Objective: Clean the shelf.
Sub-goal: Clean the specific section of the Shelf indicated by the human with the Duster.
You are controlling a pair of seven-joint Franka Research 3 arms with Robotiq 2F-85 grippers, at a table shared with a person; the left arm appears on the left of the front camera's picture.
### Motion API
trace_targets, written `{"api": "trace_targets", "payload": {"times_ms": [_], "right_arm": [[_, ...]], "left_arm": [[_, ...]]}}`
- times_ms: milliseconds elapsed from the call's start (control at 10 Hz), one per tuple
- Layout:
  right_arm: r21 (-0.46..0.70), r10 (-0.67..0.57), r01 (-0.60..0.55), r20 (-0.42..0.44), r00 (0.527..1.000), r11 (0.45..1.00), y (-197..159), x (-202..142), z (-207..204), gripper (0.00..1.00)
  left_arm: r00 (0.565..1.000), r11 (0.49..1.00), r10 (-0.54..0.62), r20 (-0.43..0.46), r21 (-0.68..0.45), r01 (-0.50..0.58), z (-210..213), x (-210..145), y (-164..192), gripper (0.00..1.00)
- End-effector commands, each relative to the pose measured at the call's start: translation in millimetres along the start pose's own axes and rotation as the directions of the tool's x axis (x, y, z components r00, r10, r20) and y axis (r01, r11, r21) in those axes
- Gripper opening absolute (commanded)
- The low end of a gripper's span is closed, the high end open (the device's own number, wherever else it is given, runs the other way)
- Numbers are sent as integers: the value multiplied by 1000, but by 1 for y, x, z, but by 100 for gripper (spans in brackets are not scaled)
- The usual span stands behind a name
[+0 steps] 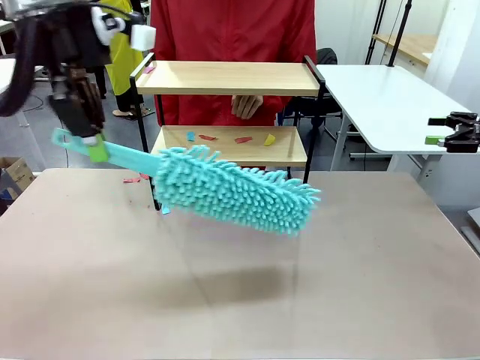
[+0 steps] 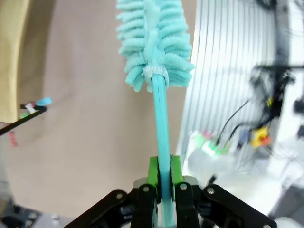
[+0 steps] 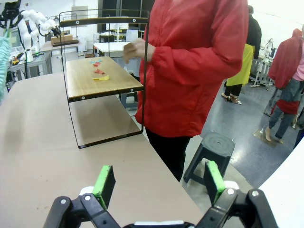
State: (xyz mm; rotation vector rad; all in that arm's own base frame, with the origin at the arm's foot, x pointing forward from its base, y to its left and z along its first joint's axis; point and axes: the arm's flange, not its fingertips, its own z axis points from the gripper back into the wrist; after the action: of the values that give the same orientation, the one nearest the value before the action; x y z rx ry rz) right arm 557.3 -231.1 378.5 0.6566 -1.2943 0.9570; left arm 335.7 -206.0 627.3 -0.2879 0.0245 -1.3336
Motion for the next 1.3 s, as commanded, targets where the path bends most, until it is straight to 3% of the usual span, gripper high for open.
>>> {"api": "trace_targets", "payload": {"times_ms": [0,100,300,500,700,1200], "right_arm": [[-2,-11,11,-13,1000,1000,0,7,-2,100],[-2,-11,11,-13,1000,1000,0,7,-2,100],[-2,-11,11,-13,1000,1000,0,7,-2,100],[-2,-11,11,-13,1000,1000,0,7,-2,100],[-2,-11,11,-13,1000,1000,0,7,-2,100],[-2,-11,11,-13,1000,1000,0,7,-2,100]], "left_arm": [[961,967,252,114,5,-254,-10,19,-15,13],[922,929,362,135,34,-369,-14,34,-19,13],[860,872,472,193,41,-487,-23,57,-24,13],[822,851,496,281,29,-524,-29,73,-24,13],[737,769,580,348,67,-636,-34,89,-18,13],[602,643,679,421,54,-764,-61,143,-8,13]]}}
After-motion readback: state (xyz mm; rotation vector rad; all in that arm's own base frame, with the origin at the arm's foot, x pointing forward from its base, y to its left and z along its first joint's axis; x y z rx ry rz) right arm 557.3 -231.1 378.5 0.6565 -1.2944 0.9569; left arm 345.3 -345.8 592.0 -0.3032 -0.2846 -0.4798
